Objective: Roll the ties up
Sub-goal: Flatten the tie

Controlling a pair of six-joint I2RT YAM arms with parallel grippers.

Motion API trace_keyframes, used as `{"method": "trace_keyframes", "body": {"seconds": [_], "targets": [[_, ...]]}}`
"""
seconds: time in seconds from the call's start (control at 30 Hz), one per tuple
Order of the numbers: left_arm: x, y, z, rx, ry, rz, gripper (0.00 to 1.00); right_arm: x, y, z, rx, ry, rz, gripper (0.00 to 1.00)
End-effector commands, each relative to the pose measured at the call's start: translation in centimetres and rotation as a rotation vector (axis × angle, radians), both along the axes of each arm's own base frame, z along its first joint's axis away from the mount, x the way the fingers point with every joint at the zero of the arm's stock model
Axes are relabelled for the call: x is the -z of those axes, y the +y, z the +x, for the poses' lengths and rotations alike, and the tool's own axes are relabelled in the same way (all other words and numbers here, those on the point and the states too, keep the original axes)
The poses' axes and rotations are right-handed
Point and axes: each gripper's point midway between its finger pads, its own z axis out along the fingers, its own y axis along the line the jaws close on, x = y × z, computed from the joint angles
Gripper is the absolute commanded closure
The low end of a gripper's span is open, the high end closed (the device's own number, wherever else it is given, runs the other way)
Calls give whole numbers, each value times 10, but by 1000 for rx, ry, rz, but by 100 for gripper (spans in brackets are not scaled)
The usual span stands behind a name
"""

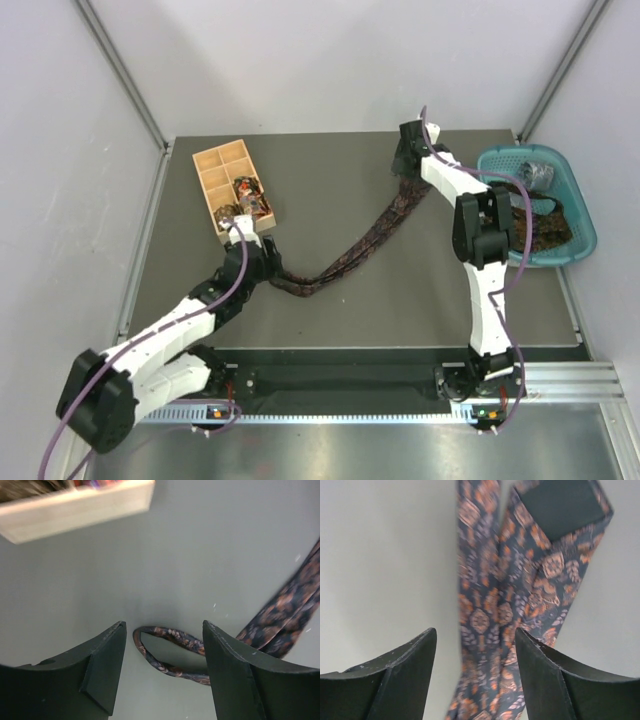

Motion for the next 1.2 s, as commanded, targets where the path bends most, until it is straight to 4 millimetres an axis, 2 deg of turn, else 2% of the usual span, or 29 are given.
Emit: {"method": "trace_keyframes", "body": {"seconds": [0.0,0.13,0.3,0.33,0.4,0.43,0.5,0.53,0.67,0.8,0.83,0.9,0.93,1.0,1.03,1.1,1.17], "targets": [[-8,-23,15,69,-1,-20,33,5,-3,-2,30,22,-28,37],[3,-25,16,71,33,-7,33,19,-1,-5,28,50,-39,42],[13,-26,17,76,69,10,33,21,-1,-7,25,56,-31,65],[13,-26,17,76,72,12,33,13,-1,-7,29,41,-34,75],[12,-26,18,73,72,13,34,9,-4,-9,39,25,-39,80],[13,-26,17,73,71,13,34,-4,-7,-10,47,-4,-38,80],[13,-25,17,70,71,17,34,-7,-12,-15,66,-20,-58,78],[14,-25,17,72,73,19,34,-17,-15,-16,74,-38,-61,78],[17,-27,18,76,87,25,34,-22,-27,-30,124,-49,-87,78],[22,-28,18,84,102,36,34,-24,-25,-39,128,-73,-54,71],[22,-29,20,83,103,38,34,-23,-24,-40,117,-69,-50,60],[29,-27,18,80,141,59,34,-24,-23,-43,112,-61,-43,52],[31,-27,18,77,148,61,34,-22,-23,-46,106,-56,-45,41],[32,-27,17,78,152,67,34,-32,-22,-49,93,-77,-30,39],[32,-26,18,76,153,69,34,-25,-22,-56,84,-62,-29,39],[36,-27,17,81,167,78,34,-31,-14,-63,55,-76,9,38],[38,-28,17,81,179,83,34,-22,-6,-75,27,-54,34,31]]}}
